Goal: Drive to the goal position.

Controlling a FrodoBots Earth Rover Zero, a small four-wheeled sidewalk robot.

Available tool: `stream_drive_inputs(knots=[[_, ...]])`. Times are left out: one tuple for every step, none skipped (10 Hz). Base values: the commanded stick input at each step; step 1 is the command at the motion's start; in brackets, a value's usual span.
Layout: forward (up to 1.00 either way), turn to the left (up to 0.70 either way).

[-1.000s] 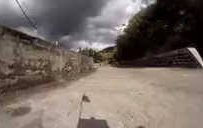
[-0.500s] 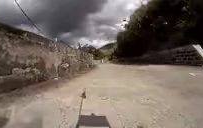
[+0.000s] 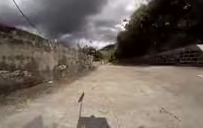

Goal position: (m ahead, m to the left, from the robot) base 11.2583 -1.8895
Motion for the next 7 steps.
stream_drive_inputs(knots=[[0.7, 0.0], [0.7, 0.0], [0.7, 0.0], [0.7, 0.0], [0.7, 0.0], [0.7, 0.0], [0.7, 0.0]])
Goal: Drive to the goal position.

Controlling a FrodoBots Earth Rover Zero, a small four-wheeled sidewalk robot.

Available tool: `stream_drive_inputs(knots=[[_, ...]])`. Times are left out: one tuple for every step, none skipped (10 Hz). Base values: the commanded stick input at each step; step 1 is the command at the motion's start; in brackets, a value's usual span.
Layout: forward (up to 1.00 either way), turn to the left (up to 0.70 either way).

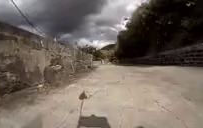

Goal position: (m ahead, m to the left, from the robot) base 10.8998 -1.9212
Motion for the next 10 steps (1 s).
stream_drive_inputs(knots=[[0.7, 0.0], [0.7, 0.0], [0.7, 0.0], [0.7, 0.0], [0.7, 0.0], [0.7, 0.0], [0.7, 0.0], [0.7, 0.0], [0.7, 0.0], [0.7, 0.0]])
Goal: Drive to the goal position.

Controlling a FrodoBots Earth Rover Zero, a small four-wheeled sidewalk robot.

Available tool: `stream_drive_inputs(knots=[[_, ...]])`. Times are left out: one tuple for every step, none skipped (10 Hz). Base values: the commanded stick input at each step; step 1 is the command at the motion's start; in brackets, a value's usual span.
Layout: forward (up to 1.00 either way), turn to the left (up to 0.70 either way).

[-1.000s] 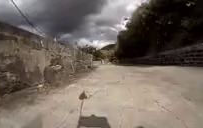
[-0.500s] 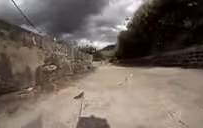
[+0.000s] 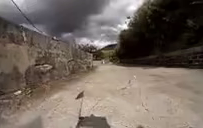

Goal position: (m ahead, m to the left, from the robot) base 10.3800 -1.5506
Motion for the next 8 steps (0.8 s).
stream_drive_inputs(knots=[[0.7, 0.0], [0.7, 0.0], [0.7, 0.0], [0.7, 0.0], [0.7, 0.0], [0.7, 0.0], [0.7, 0.0], [0.7, 0.0]])
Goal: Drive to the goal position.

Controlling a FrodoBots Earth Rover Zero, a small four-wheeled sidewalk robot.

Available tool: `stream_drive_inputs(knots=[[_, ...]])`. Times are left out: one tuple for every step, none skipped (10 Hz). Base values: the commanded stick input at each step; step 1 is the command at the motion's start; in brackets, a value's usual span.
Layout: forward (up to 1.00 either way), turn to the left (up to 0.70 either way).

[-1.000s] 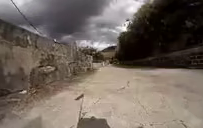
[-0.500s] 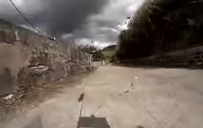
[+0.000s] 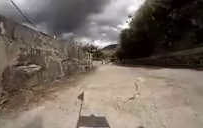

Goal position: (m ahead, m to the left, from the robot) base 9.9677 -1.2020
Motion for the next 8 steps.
stream_drive_inputs(knots=[[0.7, 0.0], [0.7, 0.0], [0.7, 0.0], [0.7, -0.04], [0.7, -0.11], [0.7, 0.0], [0.7, 0.0], [0.7, 0.0]])
